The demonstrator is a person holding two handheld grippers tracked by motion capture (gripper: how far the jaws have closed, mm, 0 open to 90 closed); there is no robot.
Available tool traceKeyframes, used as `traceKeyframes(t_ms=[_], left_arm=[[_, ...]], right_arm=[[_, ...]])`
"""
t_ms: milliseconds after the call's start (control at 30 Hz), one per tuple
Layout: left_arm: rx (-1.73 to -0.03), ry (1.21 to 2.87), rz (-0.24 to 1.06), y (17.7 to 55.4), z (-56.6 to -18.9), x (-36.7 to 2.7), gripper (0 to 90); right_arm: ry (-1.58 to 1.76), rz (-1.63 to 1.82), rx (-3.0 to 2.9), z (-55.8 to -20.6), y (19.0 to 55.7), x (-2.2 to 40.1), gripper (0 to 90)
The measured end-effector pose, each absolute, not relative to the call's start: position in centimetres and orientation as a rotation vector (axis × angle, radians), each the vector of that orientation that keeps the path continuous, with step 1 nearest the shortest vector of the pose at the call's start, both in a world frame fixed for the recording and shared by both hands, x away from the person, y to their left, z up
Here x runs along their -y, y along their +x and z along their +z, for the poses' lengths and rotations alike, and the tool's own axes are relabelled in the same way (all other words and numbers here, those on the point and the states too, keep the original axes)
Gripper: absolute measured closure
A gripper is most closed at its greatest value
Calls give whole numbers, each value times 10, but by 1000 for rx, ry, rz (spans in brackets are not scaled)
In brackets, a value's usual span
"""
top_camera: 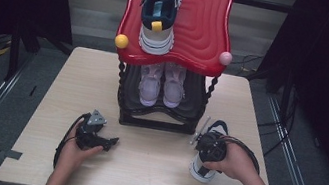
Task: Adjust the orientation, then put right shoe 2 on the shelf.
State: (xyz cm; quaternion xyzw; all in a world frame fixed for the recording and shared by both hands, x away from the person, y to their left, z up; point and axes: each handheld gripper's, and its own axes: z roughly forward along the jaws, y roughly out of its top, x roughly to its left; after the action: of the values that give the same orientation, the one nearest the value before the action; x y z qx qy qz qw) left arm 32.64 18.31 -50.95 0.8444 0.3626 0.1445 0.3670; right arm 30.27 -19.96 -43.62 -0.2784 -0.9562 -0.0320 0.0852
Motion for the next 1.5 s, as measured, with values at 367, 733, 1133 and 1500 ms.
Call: traceKeyframes(t_ms=[367,733,1133,1500], left_arm=[[-933,2170,372,326,-509,-183,149],[-933,2171,372,326,-509,-183,149],[-928,2175,376,327,-509,-183,149],[-931,2171,374,326,-509,-183,149]], right_arm=[[-801,-145,2844,-432,298,204,700],[-783,-177,2848,-415,298,211,706],[-658,-172,2893,-380,301,214,708],[-637,-177,2902,-351,308,220,709]])
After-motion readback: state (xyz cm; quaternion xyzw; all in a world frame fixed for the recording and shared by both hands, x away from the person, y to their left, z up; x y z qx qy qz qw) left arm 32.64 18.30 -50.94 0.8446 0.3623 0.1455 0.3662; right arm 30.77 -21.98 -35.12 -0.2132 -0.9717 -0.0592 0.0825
